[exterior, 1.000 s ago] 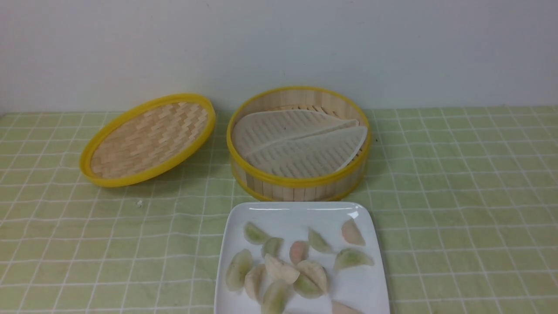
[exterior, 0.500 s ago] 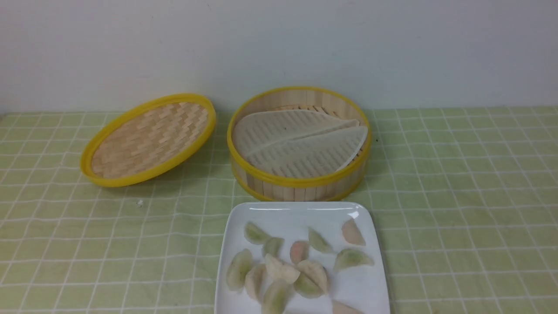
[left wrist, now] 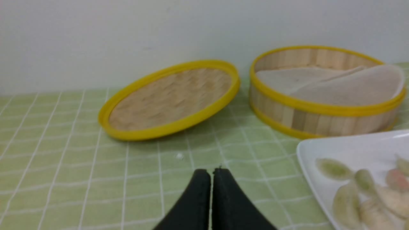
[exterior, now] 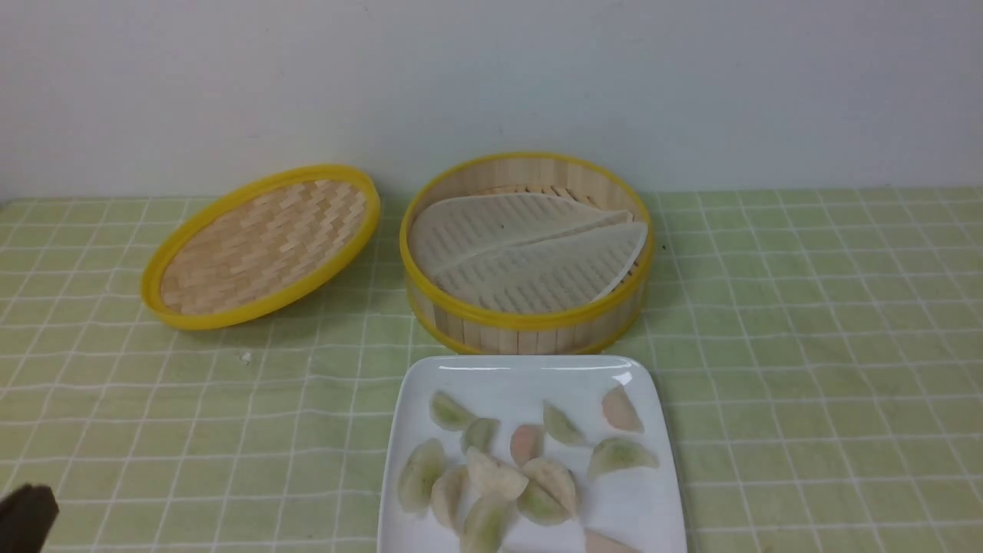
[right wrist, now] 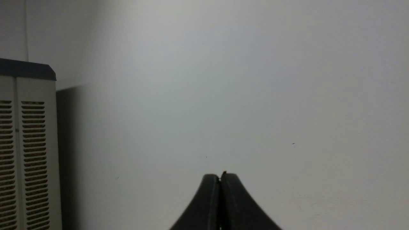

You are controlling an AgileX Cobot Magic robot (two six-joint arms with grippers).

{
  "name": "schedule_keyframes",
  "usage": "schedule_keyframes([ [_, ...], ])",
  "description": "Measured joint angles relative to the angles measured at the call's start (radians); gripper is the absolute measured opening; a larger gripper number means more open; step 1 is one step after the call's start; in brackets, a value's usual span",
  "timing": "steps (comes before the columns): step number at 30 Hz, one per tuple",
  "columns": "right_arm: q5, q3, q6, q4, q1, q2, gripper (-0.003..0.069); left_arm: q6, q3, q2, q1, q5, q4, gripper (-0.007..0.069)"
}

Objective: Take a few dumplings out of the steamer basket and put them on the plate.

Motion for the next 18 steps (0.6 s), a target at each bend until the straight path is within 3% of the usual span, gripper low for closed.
schedule_keyframes([
  [4, 0.0, 0.0, 0.0, -0.001, 0.0, 0.0, -0.0015, 0.008, 0.089, -0.05, 0.028, 0.033, -0.001, -0.0006],
  [18, 0.0, 0.0, 0.0, -0.003, 0.0, 0.0, -0.0015, 0.016, 0.09, -0.054, 0.029, 0.058, -0.001, -0.0006],
])
